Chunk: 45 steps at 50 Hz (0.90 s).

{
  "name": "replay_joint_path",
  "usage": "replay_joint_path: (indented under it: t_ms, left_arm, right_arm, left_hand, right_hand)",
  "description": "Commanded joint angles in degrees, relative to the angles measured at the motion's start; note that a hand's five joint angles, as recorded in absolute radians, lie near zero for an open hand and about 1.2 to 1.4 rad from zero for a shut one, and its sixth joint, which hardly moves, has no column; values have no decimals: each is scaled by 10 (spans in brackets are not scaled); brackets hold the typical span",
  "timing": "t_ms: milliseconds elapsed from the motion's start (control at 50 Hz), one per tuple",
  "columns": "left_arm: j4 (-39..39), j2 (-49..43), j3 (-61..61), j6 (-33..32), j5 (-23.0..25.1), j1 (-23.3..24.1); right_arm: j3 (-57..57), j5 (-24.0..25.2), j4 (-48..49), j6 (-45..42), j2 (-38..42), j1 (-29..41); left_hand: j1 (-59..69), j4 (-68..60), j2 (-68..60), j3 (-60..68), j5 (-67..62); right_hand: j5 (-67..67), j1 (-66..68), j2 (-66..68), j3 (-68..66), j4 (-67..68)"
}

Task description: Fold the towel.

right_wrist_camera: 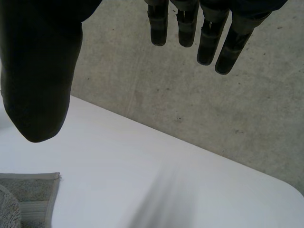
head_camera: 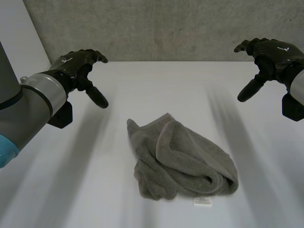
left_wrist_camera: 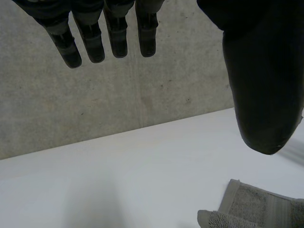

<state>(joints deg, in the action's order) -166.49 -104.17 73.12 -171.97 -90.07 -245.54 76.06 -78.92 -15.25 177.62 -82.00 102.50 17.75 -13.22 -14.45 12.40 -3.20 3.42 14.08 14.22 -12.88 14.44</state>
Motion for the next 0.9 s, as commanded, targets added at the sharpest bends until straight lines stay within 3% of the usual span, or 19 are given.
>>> replay_joint_path:
  t_ms: [20, 180, 240, 320, 420, 540, 740, 780, 800, 820, 860, 880, 900]
  left_arm:
    - [-1, -3, 0, 0, 2, 1]
    - [-9, -21, 6, -1, 8, 3]
    - [-18, -52, 6, -3, 25, 4]
    - [-23, -86, 5, -5, 59, 4]
    - [-23, -137, 4, -28, 98, 5]
    - [-38, -184, 4, -62, 107, 19]
    - [-65, -226, 7, -67, 100, 42]
    - [-71, -240, 8, -67, 98, 51]
    - [-72, -244, 8, -67, 98, 56]
    - [-72, -244, 8, -67, 98, 56]
    - [-70, -247, 8, -67, 98, 64]
    - [-70, -247, 8, -67, 98, 64]
    - [-69, -245, 9, -67, 97, 65]
  right_arm:
    - [1, 0, 1, -1, 1, 0]
    - [-2, 11, 1, -17, 2, 1]
    - [-2, 20, -7, -59, 3, 9]
    - [18, 70, -26, -167, 10, 10]
    - [53, 104, -35, -223, 26, 42]
    - [66, 106, -21, -227, 91, 104]
    - [99, 80, 66, -224, 177, 141]
    - [100, 70, 69, -225, 184, 141]
    - [99, 53, 69, -228, 187, 138]
    - [99, 53, 69, -228, 187, 138]
    - [100, 34, 69, -229, 183, 132]
    - [100, 34, 69, -229, 183, 132]
    - [101, 31, 68, -230, 176, 129]
  left_hand:
    - [-65, 32, 32, -24, 20]
    - [-65, 32, 32, -24, 20]
    - [-65, 32, 32, -24, 20]
    - [-64, 32, 31, -24, 18]
    - [-57, 32, 24, -24, 11]
    - [-43, 32, 10, -24, -2]
    - [-16, 32, -17, -24, -29]
    - [54, 32, -87, -24, -99]
    - [132, 32, -165, -24, -178]
    - [133, 32, -166, -24, -179]
    - [433, 32, -466, -24, -478]
    - [434, 32, -467, -24, -480]
    - [531, 32, -564, -24, -576]
  right_hand:
    - [-34, -41, -42, 29, -44]
    - [-34, -41, -42, 29, -44]
    - [-34, -41, -42, 29, -44]
    - [-34, -41, -42, 29, -44]
    - [-34, -41, -42, 29, -44]
    - [-34, -41, -42, 29, -44]
    - [-34, -41, -42, 29, -44]
    - [-22, -28, -30, 29, -44]
    - [87, 80, 79, 29, -44]
    - [88, 81, 80, 29, -44]
    - [294, 287, 286, 29, -44]
    - [295, 288, 287, 29, -44]
    - [455, 448, 446, 29, -44]
